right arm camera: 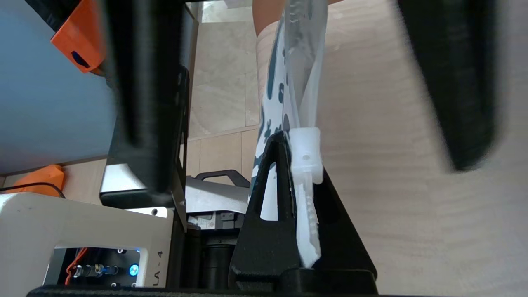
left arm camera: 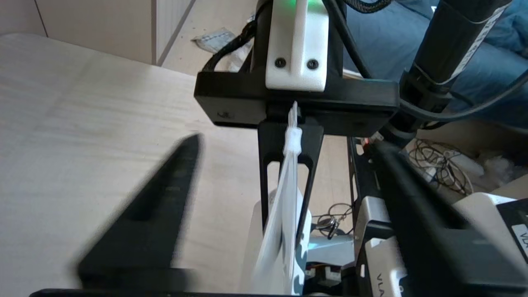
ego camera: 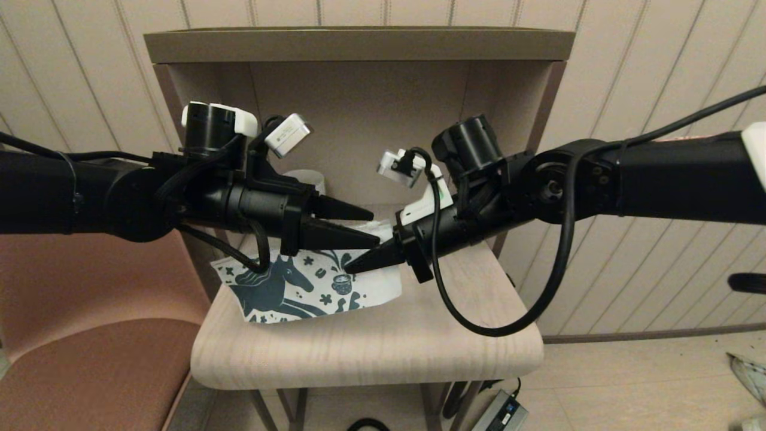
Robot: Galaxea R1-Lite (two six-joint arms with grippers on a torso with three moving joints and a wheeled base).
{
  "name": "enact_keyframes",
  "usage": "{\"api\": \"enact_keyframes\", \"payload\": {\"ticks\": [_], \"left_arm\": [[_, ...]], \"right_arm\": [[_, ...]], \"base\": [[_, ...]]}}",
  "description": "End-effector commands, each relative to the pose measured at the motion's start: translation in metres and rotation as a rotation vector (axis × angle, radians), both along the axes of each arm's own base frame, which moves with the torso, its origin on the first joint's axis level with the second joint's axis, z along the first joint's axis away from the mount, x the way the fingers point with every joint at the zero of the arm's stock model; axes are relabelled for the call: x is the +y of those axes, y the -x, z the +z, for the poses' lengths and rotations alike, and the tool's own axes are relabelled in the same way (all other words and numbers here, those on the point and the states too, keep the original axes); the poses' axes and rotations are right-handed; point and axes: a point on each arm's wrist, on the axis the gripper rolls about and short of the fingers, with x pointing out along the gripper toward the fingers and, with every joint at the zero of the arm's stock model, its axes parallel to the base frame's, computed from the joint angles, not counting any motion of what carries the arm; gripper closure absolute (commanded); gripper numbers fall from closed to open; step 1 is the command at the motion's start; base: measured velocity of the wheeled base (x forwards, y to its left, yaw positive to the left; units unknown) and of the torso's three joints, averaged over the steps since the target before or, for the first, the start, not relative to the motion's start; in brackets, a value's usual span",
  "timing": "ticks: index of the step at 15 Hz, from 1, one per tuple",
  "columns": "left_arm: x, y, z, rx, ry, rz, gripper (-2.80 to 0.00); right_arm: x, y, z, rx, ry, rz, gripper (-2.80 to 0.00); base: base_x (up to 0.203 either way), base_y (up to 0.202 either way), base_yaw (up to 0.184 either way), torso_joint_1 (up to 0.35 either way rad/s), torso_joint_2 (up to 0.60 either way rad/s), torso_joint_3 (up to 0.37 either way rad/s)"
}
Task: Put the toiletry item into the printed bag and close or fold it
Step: Close the strorage bag and place it on the desk
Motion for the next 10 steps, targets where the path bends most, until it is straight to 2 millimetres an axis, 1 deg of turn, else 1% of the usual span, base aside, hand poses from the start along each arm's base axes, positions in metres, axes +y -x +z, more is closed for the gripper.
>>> {"api": "enact_keyframes", "payload": {"ticks": [1, 10], "left_arm": [[0.0000, 0.0002, 0.0005, 0.001, 0.003, -0.007, 0.00], [-0.0015, -0.0005, -0.0021, 0.007, 0.001, -0.012, 0.00]], "right_arm": [[0.0004, 0.0000, -0.0007, 0.002, 0.000, 0.005, 0.00], [0.0017, -0.0009, -0.0011, 0.001, -0.001, 0.007, 0.00]], "base": [[0.000, 0.000, 0.000, 0.000, 0.00, 0.000], [0.000, 0.000, 0.000, 0.000, 0.00, 0.000]]}}
